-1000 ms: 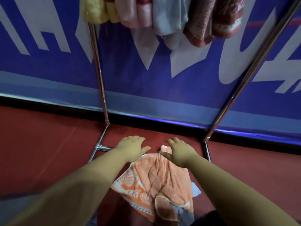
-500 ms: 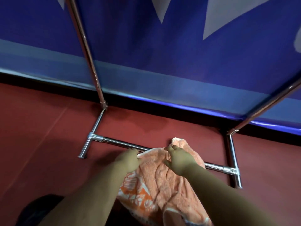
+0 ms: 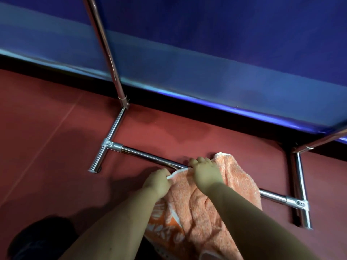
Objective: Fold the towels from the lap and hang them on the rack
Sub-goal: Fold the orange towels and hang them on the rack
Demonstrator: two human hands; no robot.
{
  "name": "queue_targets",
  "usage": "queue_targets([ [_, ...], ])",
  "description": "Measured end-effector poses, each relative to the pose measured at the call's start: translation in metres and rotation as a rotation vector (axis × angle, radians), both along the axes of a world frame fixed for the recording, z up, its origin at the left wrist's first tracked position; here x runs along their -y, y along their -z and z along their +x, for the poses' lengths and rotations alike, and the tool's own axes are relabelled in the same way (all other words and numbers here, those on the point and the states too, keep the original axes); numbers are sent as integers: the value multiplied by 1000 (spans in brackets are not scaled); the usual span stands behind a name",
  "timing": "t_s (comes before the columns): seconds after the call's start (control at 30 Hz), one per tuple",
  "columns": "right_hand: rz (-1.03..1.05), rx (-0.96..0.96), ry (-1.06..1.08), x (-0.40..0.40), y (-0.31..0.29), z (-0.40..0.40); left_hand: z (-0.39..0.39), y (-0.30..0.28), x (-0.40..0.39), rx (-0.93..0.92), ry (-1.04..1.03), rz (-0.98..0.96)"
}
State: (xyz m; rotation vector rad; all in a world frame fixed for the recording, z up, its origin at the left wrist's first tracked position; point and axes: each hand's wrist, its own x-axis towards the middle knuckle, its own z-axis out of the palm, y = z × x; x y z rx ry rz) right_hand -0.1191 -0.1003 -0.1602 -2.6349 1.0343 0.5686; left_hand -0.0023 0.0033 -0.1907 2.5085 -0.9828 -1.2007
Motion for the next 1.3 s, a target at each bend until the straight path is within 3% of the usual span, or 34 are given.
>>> queue_targets([
  [0.17,-31,35,-70,7,-20,-14,7,-26,-5,-31,8,-166],
  [0.33,-26,173,-105,5,-86,-34,6,-91,-7,-39,48,-323],
  [0.53,76,392,128,-13,-196,-72,-7,-222,-22,110,281,-400],
  [0.73,-4,511,156,-45,-290,-109,-18,-311,-60,309,525,-330],
  [0.9,-84,736,239,-68,-338,-143,-6,-343,-95,368,388,-325],
  [1.17,-42,983,461,-86,-346,-174,-17,-350,-114,149,47,-659],
  [1.3,-72,1070,528,-79,-351,-178,-5,-355,-122,103,-74,-698],
])
